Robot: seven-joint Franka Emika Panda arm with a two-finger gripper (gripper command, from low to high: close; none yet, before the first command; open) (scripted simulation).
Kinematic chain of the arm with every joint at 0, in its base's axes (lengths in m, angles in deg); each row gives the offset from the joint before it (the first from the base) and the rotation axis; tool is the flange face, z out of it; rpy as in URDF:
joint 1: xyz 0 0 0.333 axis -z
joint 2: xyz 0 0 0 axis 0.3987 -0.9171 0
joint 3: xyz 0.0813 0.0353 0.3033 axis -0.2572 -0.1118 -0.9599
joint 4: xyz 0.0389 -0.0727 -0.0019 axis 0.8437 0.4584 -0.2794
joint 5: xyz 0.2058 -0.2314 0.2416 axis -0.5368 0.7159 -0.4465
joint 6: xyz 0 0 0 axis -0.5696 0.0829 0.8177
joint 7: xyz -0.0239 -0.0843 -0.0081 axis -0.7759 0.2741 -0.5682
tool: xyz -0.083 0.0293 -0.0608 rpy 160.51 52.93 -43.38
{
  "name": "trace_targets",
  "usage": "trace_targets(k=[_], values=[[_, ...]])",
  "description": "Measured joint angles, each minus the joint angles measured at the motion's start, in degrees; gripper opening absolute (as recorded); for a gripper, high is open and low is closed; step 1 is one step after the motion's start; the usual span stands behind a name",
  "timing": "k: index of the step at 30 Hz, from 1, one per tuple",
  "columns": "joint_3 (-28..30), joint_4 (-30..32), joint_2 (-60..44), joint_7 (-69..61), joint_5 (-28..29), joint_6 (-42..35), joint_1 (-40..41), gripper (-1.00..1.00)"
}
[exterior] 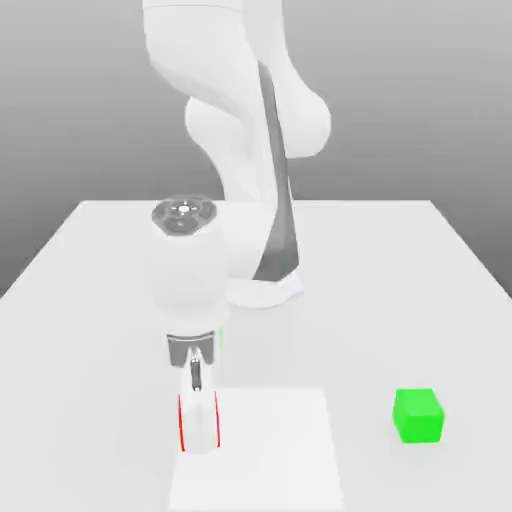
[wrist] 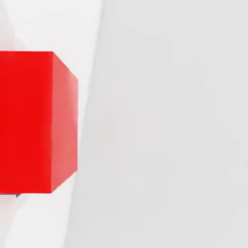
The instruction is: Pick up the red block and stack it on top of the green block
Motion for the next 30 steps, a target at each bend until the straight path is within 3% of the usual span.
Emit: trace_targets(k=[11, 24, 27, 30], values=[[-5.0, 1.9, 12.3, -7.3, -9.9, -10.1, 2.6, -1.0], [-19.1, -3.0, 15.8, 15.5, -12.2, -18.5, -24.3, -1.0], [-17.3, -3.7, 14.4, 18.1, -10.8, -17.6, -34.0, -1.0], [-13.5, -4.0, 12.1, 19.8, -8.8, -15.5, -30.3, -1.0]])
